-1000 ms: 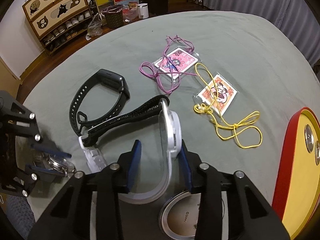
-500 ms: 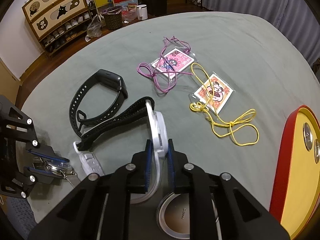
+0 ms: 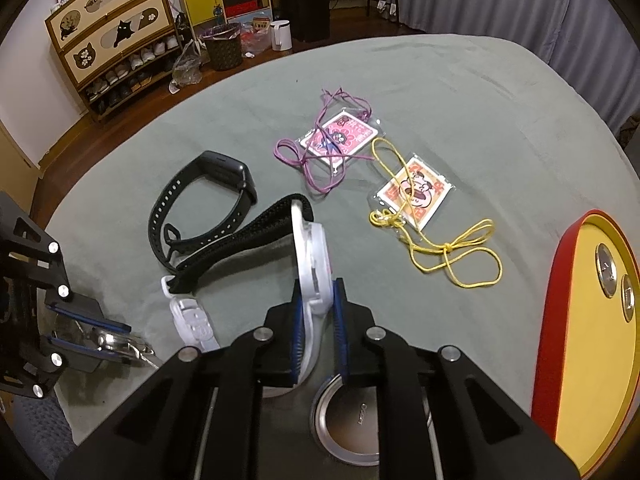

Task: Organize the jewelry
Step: 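Lift the silver watch and white band off the bed with both tools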

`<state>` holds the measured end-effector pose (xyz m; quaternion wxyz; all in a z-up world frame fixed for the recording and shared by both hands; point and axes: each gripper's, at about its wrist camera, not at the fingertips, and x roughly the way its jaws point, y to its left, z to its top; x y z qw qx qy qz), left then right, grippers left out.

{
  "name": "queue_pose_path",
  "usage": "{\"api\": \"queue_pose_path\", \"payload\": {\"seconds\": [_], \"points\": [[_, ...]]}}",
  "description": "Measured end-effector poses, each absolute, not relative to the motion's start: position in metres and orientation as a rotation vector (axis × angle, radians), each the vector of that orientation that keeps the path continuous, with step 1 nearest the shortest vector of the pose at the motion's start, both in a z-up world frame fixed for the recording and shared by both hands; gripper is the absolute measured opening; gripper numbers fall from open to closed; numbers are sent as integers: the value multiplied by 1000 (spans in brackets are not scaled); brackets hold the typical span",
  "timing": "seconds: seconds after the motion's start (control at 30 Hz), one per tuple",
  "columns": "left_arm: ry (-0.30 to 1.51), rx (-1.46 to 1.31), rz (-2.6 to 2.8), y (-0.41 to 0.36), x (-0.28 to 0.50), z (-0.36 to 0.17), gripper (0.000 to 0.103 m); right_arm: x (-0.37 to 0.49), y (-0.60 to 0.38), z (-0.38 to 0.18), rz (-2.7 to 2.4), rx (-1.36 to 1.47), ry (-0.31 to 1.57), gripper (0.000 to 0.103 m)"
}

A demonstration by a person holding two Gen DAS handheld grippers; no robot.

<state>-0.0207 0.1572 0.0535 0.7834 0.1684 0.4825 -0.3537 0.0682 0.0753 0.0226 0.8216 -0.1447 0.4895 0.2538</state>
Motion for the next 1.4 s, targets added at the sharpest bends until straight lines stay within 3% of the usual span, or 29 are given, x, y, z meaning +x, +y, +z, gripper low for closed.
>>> {"api": "queue_pose_path", "payload": {"seconds": [0.7, 1.4], "points": [[973, 399, -719, 157, -32, 104, 11, 52, 57, 86, 523, -260, 908, 14], [782, 407, -697, 116, -61, 237, 11, 13, -9, 210, 456, -189, 703, 13]]}}
